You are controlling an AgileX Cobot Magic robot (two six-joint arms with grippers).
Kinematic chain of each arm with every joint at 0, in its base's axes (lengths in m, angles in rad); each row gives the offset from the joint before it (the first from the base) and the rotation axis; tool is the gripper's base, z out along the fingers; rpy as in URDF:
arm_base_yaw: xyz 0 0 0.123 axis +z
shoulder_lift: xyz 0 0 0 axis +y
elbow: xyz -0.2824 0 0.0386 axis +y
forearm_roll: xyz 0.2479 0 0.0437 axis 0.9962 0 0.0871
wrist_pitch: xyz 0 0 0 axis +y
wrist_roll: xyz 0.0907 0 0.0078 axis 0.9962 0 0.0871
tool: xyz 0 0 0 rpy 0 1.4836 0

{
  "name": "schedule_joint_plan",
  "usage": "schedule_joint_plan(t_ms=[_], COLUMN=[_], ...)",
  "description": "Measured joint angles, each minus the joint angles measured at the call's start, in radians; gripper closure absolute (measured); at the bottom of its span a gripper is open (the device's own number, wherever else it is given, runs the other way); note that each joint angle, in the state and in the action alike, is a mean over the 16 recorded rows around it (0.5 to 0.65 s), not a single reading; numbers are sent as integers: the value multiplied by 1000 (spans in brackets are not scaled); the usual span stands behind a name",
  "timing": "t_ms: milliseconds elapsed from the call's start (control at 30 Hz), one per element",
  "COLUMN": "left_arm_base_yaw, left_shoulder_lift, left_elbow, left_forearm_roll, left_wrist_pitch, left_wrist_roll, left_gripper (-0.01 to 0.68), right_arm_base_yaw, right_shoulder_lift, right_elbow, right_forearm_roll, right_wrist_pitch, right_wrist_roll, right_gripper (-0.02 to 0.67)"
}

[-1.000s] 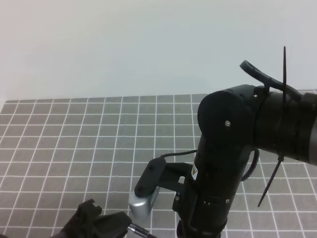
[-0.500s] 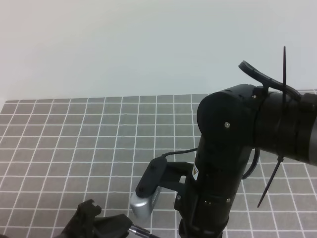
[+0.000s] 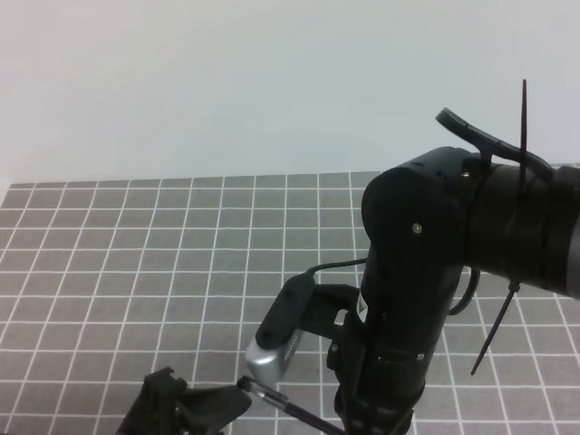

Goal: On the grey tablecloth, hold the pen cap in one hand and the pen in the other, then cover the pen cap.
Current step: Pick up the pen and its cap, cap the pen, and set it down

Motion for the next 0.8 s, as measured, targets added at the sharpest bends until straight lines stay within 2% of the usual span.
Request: schedule_joint_plan(t_ms=[233,333,467,800], left_arm_base_yaw=[0,0,0,0], left_shoulder_lift=[1,1,2,10], left_elbow=[0,-4,-23,-96], left_forearm_roll=[-221,-390,-695,-1455], left_wrist_pitch=[-100,-164,-240,-321], left_wrist_roll=[-91,-112,-85,250], left_gripper=[509,584,660,672], right_arm_base_yaw=[-40,-77,-142,-300], right_shoulder_lift=[0,0,3,62], right_elbow=[0,0,0,0], right_forearm_roll=[-30,-26,-7,20], right_wrist_pitch=[-44,-80,-136,-243], right_wrist_roll=[67,103,162,369], right_gripper=[652,652,652,652])
